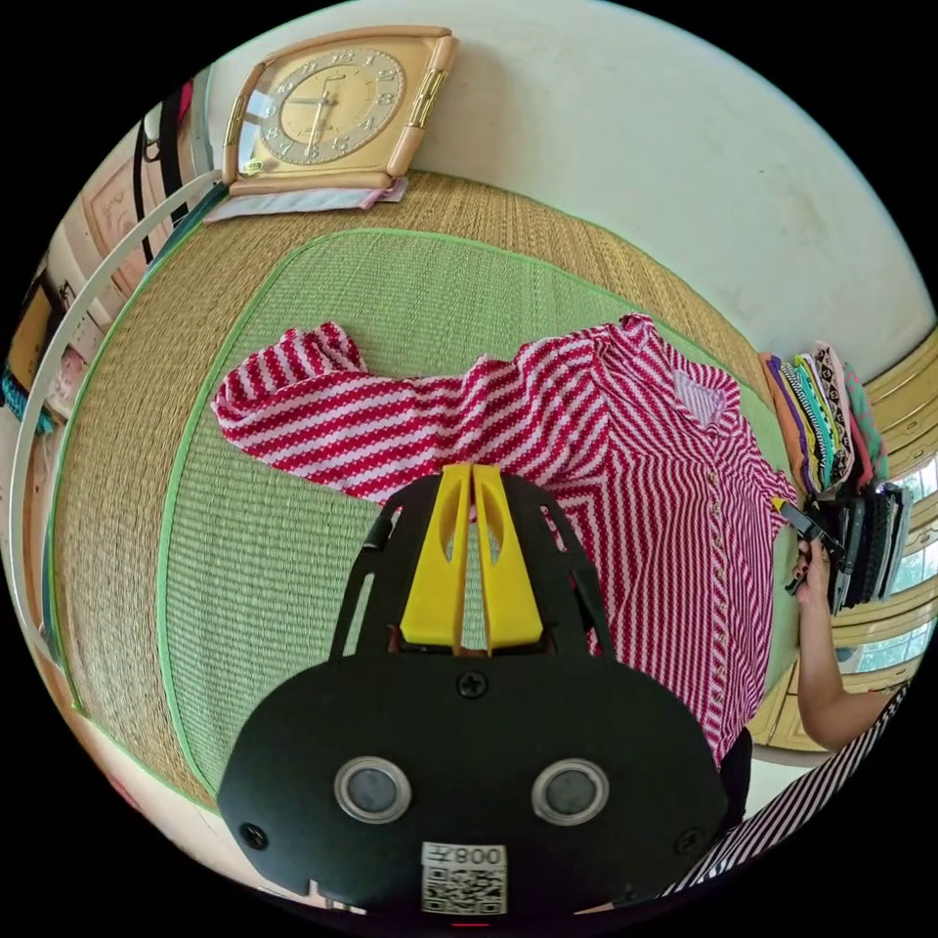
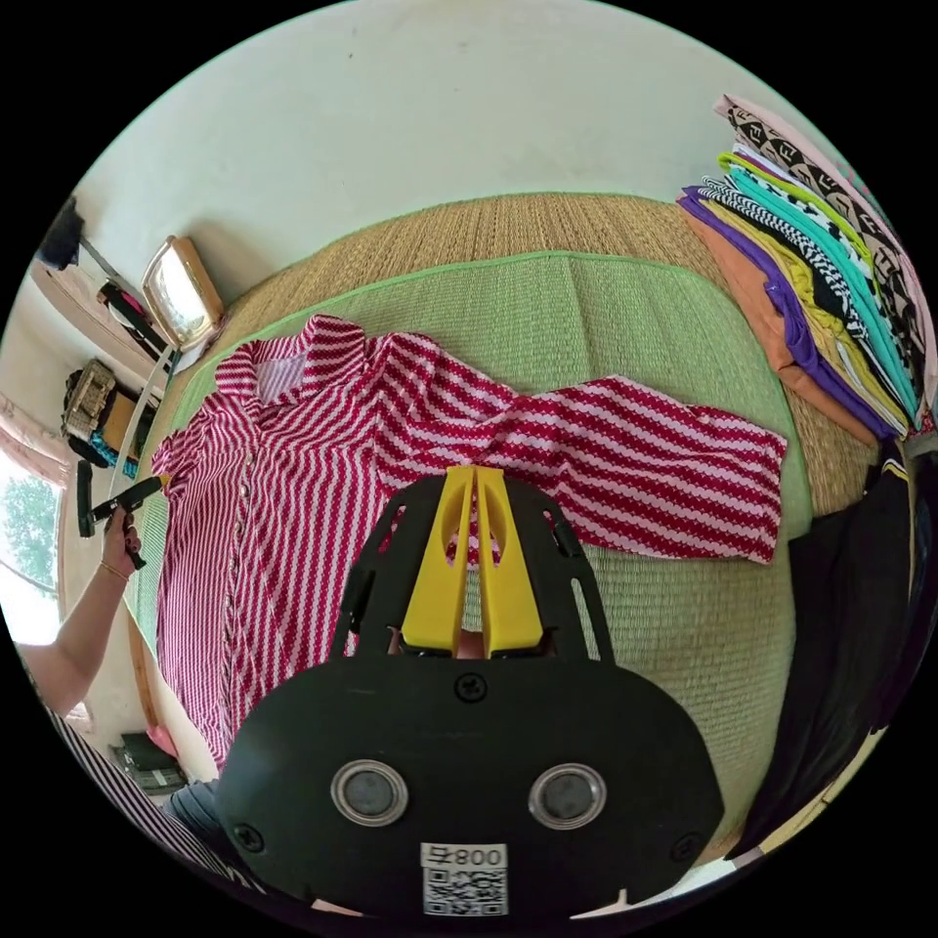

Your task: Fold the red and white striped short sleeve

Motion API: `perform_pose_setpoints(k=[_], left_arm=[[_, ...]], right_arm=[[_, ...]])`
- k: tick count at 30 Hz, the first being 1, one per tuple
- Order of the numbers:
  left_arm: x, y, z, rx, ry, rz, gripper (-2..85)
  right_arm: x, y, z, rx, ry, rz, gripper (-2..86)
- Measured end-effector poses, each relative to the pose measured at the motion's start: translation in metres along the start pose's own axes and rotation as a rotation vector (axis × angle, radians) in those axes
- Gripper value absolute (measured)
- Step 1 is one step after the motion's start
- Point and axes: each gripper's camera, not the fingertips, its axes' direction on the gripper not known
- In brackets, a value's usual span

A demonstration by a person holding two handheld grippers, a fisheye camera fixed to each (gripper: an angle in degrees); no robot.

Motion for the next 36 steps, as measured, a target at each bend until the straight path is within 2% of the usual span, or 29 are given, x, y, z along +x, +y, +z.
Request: perform_pose_setpoints(k=[5, 8, 12, 16, 23, 27, 29, 32, 36], left_arm=[[-0.019, -0.001, -0.004, 0.041, 0.004, -0.01, 0.1], [-0.039, -0.013, 0.02, -0.047, -0.022, -0.044, 0.2], [-0.06, -0.018, 0.016, 0.007, 0.012, -0.102, 0.3], [-0.042, -0.008, 0.003, 0.079, 0.13, 0.027, 0.7], [0.032, -0.008, 0.031, 0.052, 0.469, 0.323, 3.2], [0.091, -0.015, 0.058, -0.018, 0.553, 0.47, 4.2], [0.128, -0.014, 0.074, -0.062, 0.608, 0.553, 4.2], [0.165, -0.008, 0.09, -0.107, 0.645, 0.631, 4.1], [0.188, -0.001, 0.108, -0.16, 0.685, 0.672, 3.8]], right_arm=[[-0.03, -0.03, -0.002, 0.029, -0.005, -0.106, 0.1], [-0.04, -0.059, 0.019, -0.014, 0.021, -0.143, 0.2], [-0.031, -0.081, 0.043, -0.075, 0.012, -0.093, 0.3], [-0.01, -0.061, 0.002, 0.069, -0.042, -0.027, 1.0], [0.085, 0.02, -0.048, 0.144, 0.114, 0.274, 6.6], [0.116, 0.029, -0.054, 0.165, 0.144, 0.363, 8.3], [0.127, 0.022, -0.042, 0.113, 0.164, 0.376, 9.7], [0.134, 0.015, -0.022, 0.061, 0.178, 0.388, 10.2], [0.138, 0.012, -0.014, 0.093, 0.182, 0.413, 8.8]])
